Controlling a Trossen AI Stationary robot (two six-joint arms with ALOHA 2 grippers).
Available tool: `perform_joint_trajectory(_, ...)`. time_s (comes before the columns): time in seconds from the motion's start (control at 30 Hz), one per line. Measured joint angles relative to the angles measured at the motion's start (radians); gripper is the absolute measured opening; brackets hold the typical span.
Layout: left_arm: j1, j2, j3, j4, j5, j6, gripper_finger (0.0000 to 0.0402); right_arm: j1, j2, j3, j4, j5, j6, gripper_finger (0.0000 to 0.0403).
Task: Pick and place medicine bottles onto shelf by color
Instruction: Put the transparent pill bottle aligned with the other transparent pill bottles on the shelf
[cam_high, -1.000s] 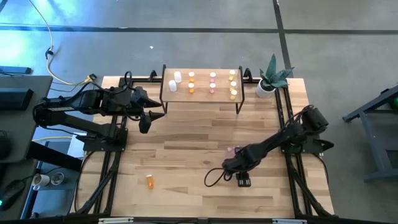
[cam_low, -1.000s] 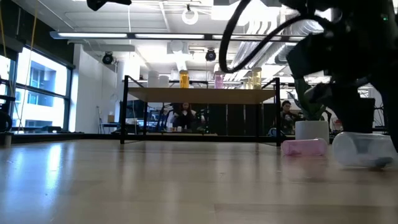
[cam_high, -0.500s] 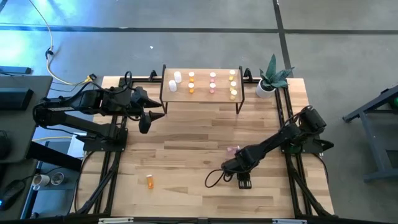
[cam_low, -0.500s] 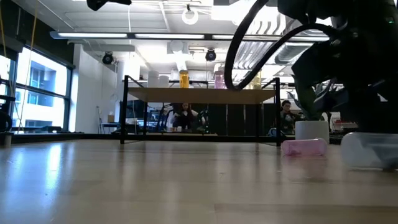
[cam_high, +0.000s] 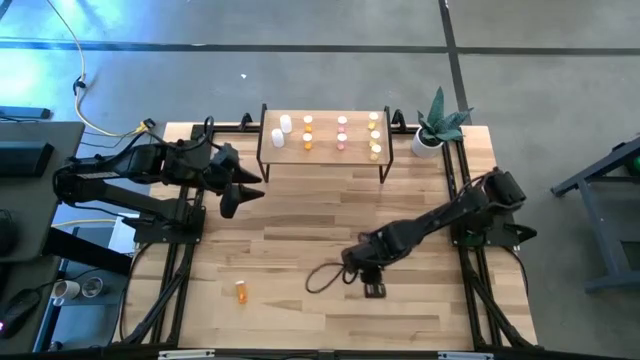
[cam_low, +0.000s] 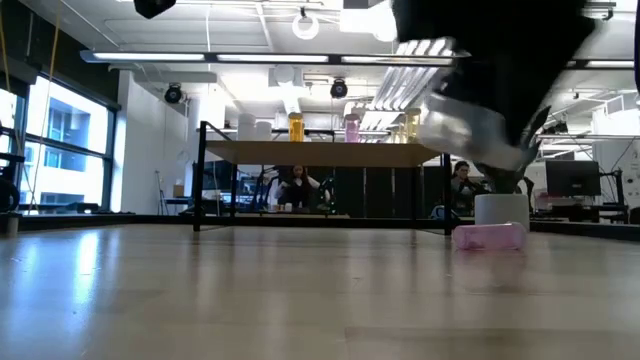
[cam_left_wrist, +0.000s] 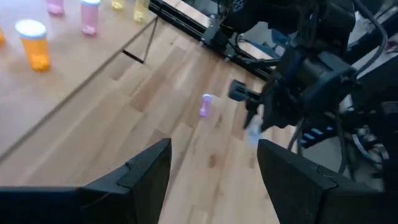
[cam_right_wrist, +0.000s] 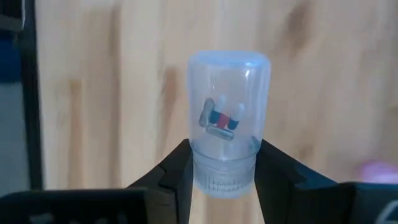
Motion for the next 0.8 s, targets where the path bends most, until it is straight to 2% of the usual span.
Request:
perform_joint_trajectory(0.27, 0.032, 0.0, 0.0, 0.0, 0.044, -0.198, 0.0227, -0.103, 0.0, 0.201, -0.01, 0.167, -0.152, 0.0112)
perform_joint_trajectory(0.47, 0.062, 0.0, 0.0, 0.0, 0.129, -0.239, 0.0227, -0.159, 0.0, 0.317, -0.012, 0.274, -0.296, 0.0113)
perform_joint_trajectory(0.67, 0.073, 0.016, 0.0, 0.01, 0.143, -0.283, 0.0227, -0.18, 0.0, 0.407, -0.015, 0.32, -0.531, 0.0113)
perform_joint_trajectory(0.8, 0.073, 0.034, 0.0, 0.031, 0.143, -0.328, 0.0227, -0.18, 0.0, 0.449, -0.016, 0.393, -0.713, 0.0114)
